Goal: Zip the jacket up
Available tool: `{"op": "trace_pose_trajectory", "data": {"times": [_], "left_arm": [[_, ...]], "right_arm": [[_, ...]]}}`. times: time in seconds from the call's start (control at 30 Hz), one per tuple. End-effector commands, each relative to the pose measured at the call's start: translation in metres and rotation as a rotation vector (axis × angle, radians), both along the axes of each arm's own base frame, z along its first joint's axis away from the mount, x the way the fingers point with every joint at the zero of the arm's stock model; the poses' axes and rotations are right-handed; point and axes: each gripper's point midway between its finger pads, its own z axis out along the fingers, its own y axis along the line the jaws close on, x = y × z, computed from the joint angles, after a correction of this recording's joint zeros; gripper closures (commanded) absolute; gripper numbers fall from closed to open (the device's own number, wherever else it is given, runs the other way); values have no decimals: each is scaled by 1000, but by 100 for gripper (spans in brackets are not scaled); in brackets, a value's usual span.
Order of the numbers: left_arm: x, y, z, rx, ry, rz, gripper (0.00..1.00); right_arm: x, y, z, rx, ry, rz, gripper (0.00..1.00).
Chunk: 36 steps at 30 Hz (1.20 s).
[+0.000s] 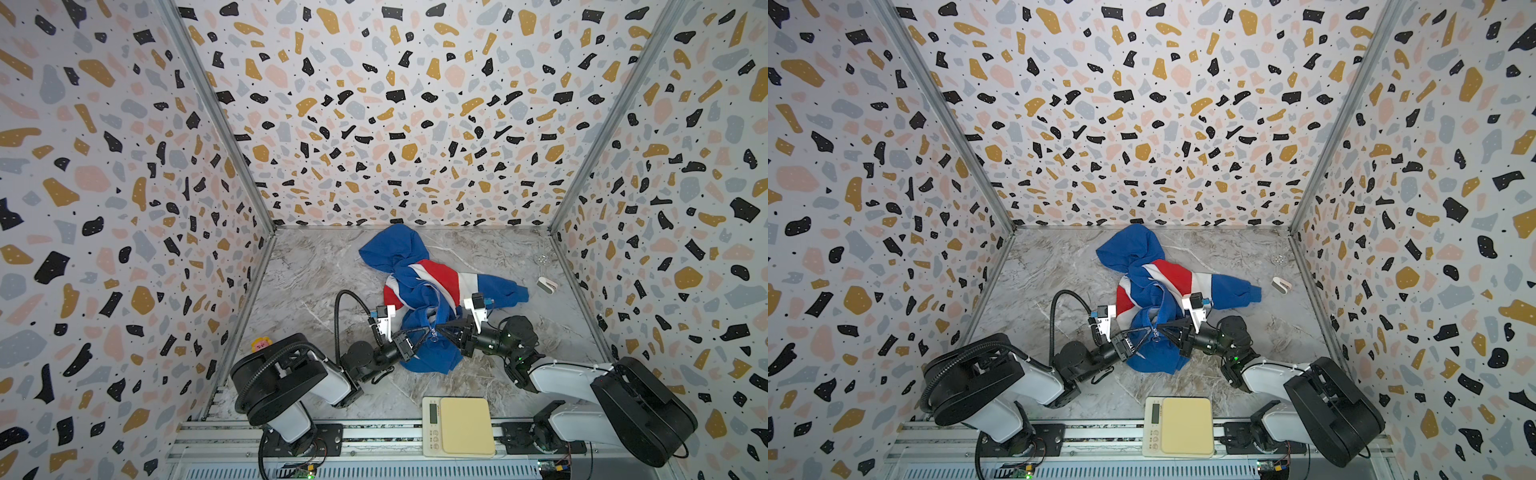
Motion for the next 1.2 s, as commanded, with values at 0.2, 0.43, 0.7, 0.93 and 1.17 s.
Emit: {"op": "trace_pose_trajectory", "data": {"times": [0.2, 0.43, 0.7, 0.93, 1.17], "left_arm": [[-11, 12, 66, -216, -185, -10, 100], [-12, 14, 67, -217, -186, -6, 100], [-12, 14, 68, -217, -188, -7, 100], [-13, 14, 63, -204, -179, -15, 100], [-13, 14, 59, -191, -173, -12, 100]], "right_arm": [[4, 3, 19, 39, -52, -3, 100], [5, 3, 16, 35, -44, -3, 100], [6, 5, 18, 49, -38, 2, 100], [8, 7, 23, 73, -34, 11, 100], [9, 8, 30, 116, -22, 16, 100]]}}
